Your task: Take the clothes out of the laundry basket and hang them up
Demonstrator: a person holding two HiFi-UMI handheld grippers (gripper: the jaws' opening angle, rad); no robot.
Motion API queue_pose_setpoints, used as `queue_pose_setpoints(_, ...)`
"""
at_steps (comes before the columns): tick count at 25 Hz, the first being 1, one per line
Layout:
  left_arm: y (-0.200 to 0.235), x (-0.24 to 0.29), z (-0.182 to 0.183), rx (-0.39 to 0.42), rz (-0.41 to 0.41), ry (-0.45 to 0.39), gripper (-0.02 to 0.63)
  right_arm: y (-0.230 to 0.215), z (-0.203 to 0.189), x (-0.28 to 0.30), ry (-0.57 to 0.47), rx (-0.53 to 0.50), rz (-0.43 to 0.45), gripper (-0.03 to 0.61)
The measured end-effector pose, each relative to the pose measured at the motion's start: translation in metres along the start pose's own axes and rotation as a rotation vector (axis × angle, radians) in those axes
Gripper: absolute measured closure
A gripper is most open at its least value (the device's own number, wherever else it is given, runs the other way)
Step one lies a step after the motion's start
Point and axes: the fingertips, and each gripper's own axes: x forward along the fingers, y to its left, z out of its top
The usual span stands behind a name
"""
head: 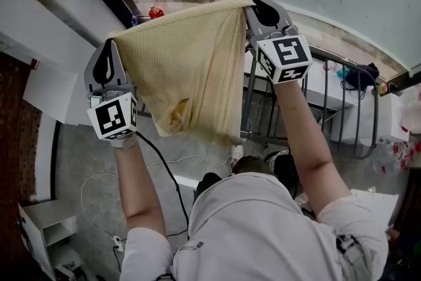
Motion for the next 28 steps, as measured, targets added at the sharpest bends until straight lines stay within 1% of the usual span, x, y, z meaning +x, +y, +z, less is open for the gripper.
queue_pose_setpoints(4,-0.021,0.049,0.016,0.023,-0.013,-0.026,0.614,-0.057,0.018,0.023,-0.05,-0.007,-0.04,0.568)
queue_pose_setpoints(7,-0.039,0.082,0.021,0.019,-0.03,-0.037,0.614,-0.093,0.027,0.035,-0.074,-0.015,-0.071,0.568)
queue_pose_setpoints(9,-0.052,0.106,0.018,0.001,-0.046,-0.031,0.614,-0.115,0.026,0.043,-0.069,-0.023,-0.088,0.568)
queue_pose_setpoints(11,-0.064,0.127,0.009,-0.014,-0.066,-0.01,0.614,-0.131,0.013,0.049,-0.032,-0.031,-0.099,0.568)
queue_pose_setpoints(14,-0.083,0.151,-0.017,-0.033,-0.104,0.035,0.614,-0.145,-0.027,0.051,0.054,-0.019,-0.114,0.568)
queue_pose_setpoints(17,-0.104,0.171,-0.056,-0.052,-0.156,0.087,0.614,-0.151,-0.078,0.048,0.166,0.008,-0.131,0.568)
queue_pose_setpoints(22,-0.135,0.195,-0.133,-0.092,-0.245,0.192,0.614,-0.143,-0.162,0.042,0.362,0.029,-0.142,0.567)
queue_pose_setpoints(28,-0.175,0.205,-0.22,-0.121,-0.384,0.319,0.614,-0.131,-0.242,0.025,0.554,0.073,-0.185,0.566)
